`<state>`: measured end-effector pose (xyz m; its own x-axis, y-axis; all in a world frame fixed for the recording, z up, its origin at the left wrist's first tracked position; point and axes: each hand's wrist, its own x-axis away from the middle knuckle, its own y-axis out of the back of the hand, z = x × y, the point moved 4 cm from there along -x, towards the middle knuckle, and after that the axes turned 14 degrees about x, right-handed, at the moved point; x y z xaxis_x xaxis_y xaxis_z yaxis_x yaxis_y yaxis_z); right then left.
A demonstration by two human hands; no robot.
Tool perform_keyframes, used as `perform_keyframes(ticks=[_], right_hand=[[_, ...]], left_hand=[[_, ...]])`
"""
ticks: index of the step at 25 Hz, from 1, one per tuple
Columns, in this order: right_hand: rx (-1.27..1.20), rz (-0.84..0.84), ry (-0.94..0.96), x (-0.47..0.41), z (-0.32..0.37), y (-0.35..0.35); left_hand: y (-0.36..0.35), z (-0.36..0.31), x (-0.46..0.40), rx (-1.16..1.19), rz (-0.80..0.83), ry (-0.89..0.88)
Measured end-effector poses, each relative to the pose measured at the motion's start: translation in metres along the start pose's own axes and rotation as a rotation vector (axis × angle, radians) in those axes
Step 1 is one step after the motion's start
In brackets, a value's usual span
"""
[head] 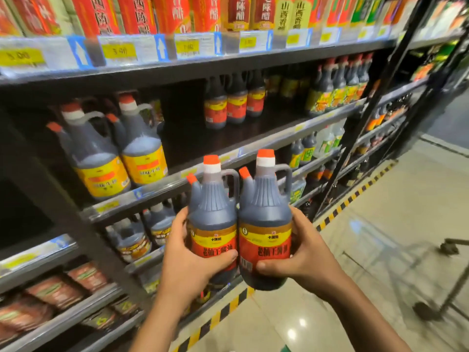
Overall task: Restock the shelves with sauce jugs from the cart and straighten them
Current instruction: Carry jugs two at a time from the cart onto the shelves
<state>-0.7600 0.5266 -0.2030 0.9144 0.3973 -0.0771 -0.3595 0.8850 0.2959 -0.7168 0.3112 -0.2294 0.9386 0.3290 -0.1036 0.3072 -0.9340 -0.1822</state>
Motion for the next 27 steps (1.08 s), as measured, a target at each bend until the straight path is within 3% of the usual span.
perform_keyframes(ticks=[9, 19, 22, 27], right_hand=[[0.06, 0.068, 0.102, -0.142, -0.006, 0.027], [0.015, 0.09, 0.401, -0.284, 0.001, 0.041], [0.035, 0.116, 0.465, -0.319, 0.003, 0.038], [0.227, 0.208, 0.384, -0.345, -0.009, 0.04]], left_hand=[[-0.015, -0.015, -0.098, -0.094, -0.157, -0.163], [-0.042, -0.039, -0.167, -0.34, -0.507, -0.435], [-0.049, -0.038, -0.187, -0.376, -0.602, -0.442], [-0.048, -0.024, -0.207, -0.501, -0.695, -0.347]])
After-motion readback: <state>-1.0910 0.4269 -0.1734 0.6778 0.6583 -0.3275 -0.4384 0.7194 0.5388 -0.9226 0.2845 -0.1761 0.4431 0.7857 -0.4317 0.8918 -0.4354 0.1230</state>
